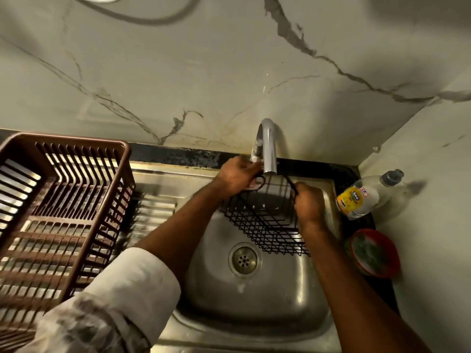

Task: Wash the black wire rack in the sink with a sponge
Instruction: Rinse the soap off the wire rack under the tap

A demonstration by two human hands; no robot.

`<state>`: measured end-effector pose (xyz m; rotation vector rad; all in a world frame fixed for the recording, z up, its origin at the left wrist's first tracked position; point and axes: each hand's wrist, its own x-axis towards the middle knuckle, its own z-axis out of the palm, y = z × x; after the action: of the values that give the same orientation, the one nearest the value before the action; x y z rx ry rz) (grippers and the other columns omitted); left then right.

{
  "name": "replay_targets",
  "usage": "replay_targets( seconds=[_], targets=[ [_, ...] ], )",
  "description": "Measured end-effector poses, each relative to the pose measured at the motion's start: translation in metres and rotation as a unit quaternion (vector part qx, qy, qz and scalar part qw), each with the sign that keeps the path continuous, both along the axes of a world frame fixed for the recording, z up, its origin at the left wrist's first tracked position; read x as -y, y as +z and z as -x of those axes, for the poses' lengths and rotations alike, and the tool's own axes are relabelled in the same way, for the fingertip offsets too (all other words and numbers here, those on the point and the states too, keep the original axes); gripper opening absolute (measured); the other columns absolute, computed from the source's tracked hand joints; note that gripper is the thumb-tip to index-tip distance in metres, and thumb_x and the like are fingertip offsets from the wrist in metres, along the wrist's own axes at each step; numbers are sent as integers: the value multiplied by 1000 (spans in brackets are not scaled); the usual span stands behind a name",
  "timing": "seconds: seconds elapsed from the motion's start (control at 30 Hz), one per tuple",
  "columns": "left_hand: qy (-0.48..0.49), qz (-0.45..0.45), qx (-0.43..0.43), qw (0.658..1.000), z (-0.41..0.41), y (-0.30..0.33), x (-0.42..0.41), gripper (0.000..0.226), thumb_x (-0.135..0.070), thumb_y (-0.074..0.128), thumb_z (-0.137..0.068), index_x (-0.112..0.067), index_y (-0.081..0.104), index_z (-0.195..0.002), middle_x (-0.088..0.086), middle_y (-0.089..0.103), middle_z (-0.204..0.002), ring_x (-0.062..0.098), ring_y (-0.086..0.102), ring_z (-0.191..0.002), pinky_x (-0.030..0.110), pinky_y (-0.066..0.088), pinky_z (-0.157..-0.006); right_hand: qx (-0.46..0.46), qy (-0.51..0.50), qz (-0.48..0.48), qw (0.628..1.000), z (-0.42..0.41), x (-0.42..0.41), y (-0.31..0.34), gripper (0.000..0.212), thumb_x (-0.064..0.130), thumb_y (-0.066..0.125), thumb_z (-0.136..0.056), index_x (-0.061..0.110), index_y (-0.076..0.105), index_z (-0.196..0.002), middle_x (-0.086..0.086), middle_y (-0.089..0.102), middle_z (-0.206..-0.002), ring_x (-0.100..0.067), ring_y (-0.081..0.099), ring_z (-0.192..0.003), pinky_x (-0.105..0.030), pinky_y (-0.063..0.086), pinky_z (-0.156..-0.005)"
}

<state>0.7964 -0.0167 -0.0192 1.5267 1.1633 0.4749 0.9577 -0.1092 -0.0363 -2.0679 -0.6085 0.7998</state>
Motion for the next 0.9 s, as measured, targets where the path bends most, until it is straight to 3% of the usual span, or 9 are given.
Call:
replay_targets(
  seconds=[0.07, 0.13, 0.27, 0.43, 0.5, 0.6, 0.7, 0.8, 0.9],
  targets=[
    [4, -14, -41, 999, 8, -5, 1, 53, -59, 54, -97, -14, 65, -70, -4, 56, -55, 9, 50, -47, 26, 43, -53, -52, -48, -29, 997, -3, 3, -5, 59, 51, 52, -66, -3, 71, -79, -18, 68, -68, -38, 65, -69, -43, 57, -69],
    [14, -1, -53, 998, 5, -2, 2, 44, -55, 59, -96, -16, 68, -77, 3, 62, -62, 10, 52, -51, 25, 45, -49, -75, -52, -50, 995, 3, 9, 1, 48, 39, 55, -84, -8, 69, -81, -13, 61, -66, -29, 57, -65, -32, 47, -63],
    [-47, -82, -167, 981, -12, 11, -5, 24, -42, 65, -95, -20, 73, -87, 1, 71, -81, 18, 66, -72, 31, 56, -68, -111, -23, -119, 986, 9, 13, 5, 53, 41, 46, -104, 18, 55, -57, 1, 54, -52, -14, 49, -51, -27, 41, -57],
    [-57, -159, -262, 950, -30, 29, -1, 45, -56, 60, -94, -16, 69, -112, 6, 69, -96, 26, 69, -91, 35, 57, -78, -95, -67, -115, 987, 14, 5, 21, 59, 59, 51, -95, 21, 37, -52, 5, 35, -48, -11, 31, -44, -26, 27, -47],
    [-51, -126, -238, 962, -44, 24, 14, 50, -67, 47, -95, -21, 63, -106, 8, 70, -97, 26, 70, -92, 37, 58, -82, -85, -89, -104, 987, 17, -1, 23, 53, 54, 55, -96, 21, 46, -56, 7, 45, -52, -10, 40, -47, -26, 31, -51],
    [-105, -183, -237, 948, -57, 6, 37, 67, -61, 22, -99, -16, 62, -129, 14, 65, -127, 34, 57, -122, 47, 38, -109, -31, -89, -78, 992, 23, -6, 22, 46, 48, 54, -99, 22, 60, -62, 6, 60, -60, -9, 57, -57, -26, 38, -53],
    [-132, -248, -240, 929, -35, -15, 32, 52, -45, 32, -104, -14, 59, -136, 15, 64, -129, 37, 57, -119, 49, 45, -103, 1, -97, -57, 994, 22, -1, 20, 53, 48, 54, -99, 15, 54, -56, 2, 55, -56, -15, 51, -54, -28, 35, -53],
    [-73, -111, -143, 981, -9, -28, 15, 43, -48, 41, -104, -20, 61, -128, 10, 64, -121, 29, 61, -113, 56, 50, -101, -23, -133, -77, 988, 20, 7, 16, 52, 46, 57, -97, 15, 48, -56, 0, 48, -54, -19, 46, -53, -31, 34, -56],
    [-95, -105, -161, 977, -19, -11, 23, 47, -48, 34, -107, -18, 59, -131, 6, 58, -123, 26, 55, -119, 50, 47, -105, -25, -164, -78, 983, 25, 5, 15, 49, 40, 55, -99, 16, 48, -57, 2, 50, -56, -19, 50, -54, -32, 40, -59]
  ],
)
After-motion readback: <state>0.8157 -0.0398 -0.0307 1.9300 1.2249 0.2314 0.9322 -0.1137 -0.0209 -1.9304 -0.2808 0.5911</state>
